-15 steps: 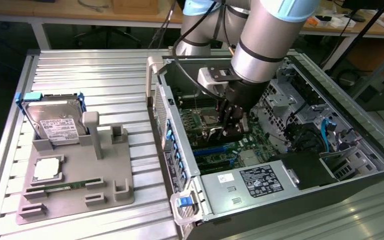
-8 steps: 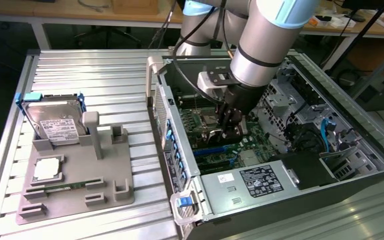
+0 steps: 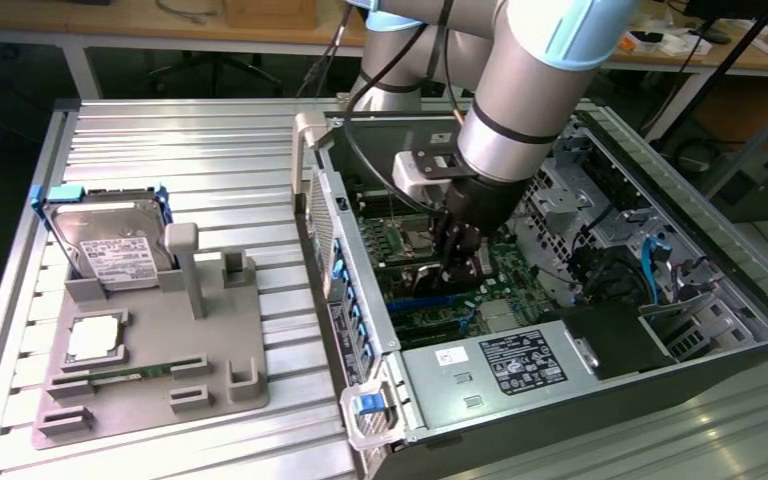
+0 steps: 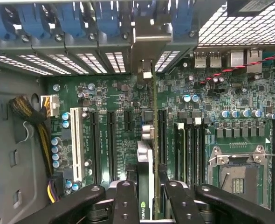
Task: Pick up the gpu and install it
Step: 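Insert the gpu into the slot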
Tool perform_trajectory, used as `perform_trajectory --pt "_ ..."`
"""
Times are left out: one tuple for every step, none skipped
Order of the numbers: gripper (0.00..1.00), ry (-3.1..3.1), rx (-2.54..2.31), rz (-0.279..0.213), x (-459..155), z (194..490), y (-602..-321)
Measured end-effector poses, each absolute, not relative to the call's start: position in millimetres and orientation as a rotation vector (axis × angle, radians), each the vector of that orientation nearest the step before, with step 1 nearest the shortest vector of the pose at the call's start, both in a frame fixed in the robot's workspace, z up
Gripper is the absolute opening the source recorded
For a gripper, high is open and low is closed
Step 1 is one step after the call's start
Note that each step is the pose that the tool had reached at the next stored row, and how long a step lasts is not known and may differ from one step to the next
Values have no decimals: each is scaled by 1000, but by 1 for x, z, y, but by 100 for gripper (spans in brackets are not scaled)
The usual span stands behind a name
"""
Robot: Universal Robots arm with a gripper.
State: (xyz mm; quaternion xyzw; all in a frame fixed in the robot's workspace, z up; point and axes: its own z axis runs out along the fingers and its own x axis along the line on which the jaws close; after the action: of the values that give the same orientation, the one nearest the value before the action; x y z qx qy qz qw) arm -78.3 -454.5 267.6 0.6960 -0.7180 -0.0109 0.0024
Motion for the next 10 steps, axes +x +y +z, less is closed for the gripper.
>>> perform_trajectory --pt "27 -2252 2183 -34 -78 268 -455" --pt "27 -2252 2183 -34 -78 268 -455" --pt "27 -2253 2183 -34 -78 267 -456" --pt "27 -2253 2183 -34 -79 267 -456" --pt "27 -2253 2183 -34 -79 267 -456" --pt "27 -2252 2182 -36 -80 266 -456" --pt "27 -2248 2179 -43 -80 265 -456" --pt "27 -2245 2176 -50 -80 265 -456" --pt "27 -2242 2173 -55 -81 264 -456" --pt "27 -2242 2172 -57 -81 262 -456"
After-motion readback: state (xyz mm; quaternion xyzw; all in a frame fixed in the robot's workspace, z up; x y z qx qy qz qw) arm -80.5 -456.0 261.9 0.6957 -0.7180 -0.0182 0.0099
